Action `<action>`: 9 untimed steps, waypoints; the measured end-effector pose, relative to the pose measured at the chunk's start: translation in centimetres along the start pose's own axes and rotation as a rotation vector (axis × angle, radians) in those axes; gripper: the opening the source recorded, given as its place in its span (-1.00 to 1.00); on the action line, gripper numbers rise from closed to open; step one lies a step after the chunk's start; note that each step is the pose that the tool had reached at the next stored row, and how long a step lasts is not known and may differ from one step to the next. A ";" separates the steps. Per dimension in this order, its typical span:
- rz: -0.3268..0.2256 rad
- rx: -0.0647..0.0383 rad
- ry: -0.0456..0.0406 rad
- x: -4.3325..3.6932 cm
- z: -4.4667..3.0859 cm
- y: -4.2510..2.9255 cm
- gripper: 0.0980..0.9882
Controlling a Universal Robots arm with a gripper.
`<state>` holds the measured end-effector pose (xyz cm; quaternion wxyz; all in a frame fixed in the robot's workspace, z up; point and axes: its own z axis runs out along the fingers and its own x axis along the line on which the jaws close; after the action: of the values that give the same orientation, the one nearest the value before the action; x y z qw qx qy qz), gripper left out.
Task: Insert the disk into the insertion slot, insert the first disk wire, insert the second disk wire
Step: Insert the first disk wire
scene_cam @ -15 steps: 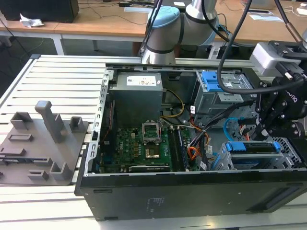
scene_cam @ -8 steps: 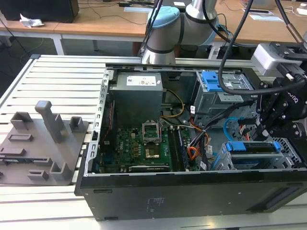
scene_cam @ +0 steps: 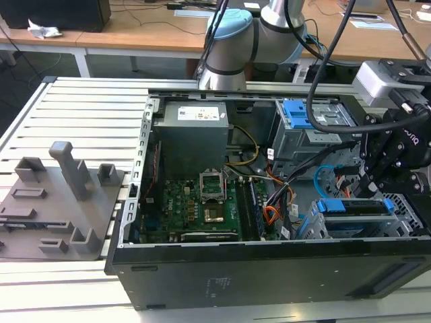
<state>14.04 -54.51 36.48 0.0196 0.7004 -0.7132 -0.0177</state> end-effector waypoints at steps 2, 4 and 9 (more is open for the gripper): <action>0.000 0.000 0.0000 0.00 0.00 0.00 -0.69; 0.000 0.000 0.0000 0.00 0.00 -0.01 -0.54; 0.000 0.000 0.0001 -0.02 -0.16 -1.24 -0.54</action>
<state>15.28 -54.50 36.57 0.0197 0.7004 -0.7133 -0.0177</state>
